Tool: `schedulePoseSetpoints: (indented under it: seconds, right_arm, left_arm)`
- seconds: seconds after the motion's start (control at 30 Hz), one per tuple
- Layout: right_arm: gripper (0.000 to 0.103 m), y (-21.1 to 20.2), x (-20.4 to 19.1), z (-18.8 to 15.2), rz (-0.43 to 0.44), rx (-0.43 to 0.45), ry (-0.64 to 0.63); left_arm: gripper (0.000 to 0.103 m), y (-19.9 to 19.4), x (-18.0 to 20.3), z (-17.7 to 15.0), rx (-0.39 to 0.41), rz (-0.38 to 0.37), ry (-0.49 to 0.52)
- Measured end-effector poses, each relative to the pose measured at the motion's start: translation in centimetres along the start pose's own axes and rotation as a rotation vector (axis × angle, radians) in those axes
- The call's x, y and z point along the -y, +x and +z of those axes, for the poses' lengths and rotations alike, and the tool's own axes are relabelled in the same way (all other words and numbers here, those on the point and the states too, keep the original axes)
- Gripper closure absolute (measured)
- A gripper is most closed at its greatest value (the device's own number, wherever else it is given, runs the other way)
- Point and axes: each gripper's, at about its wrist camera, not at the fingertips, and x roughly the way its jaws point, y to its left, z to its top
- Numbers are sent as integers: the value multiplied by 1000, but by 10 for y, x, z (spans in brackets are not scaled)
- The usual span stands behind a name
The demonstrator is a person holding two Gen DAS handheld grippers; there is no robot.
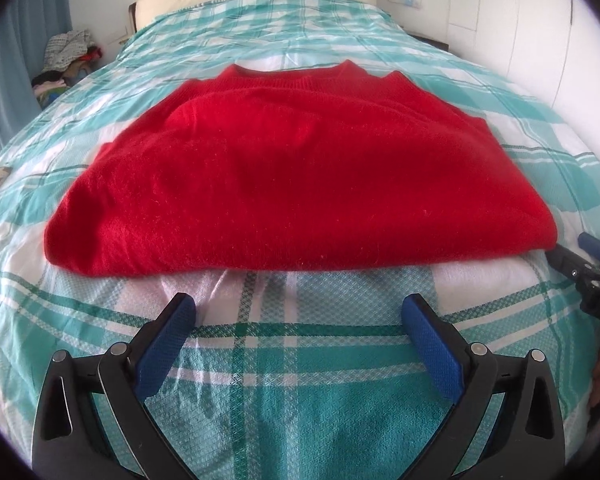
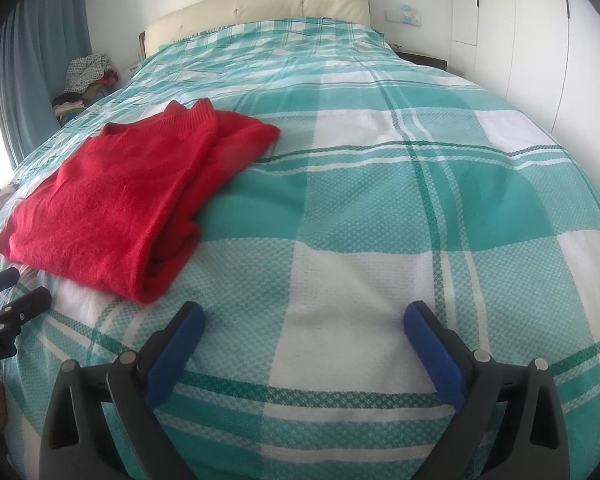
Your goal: Fold small clothes
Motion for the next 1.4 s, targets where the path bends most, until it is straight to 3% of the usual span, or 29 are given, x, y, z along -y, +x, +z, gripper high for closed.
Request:
schedulePoseSetpoints:
  seconds: [1.4]
  right_arm:
    - [2, 6, -4, 1, -34, -12, -18]
  left_arm:
    - [0, 7, 3, -4, -3, 18, 8]
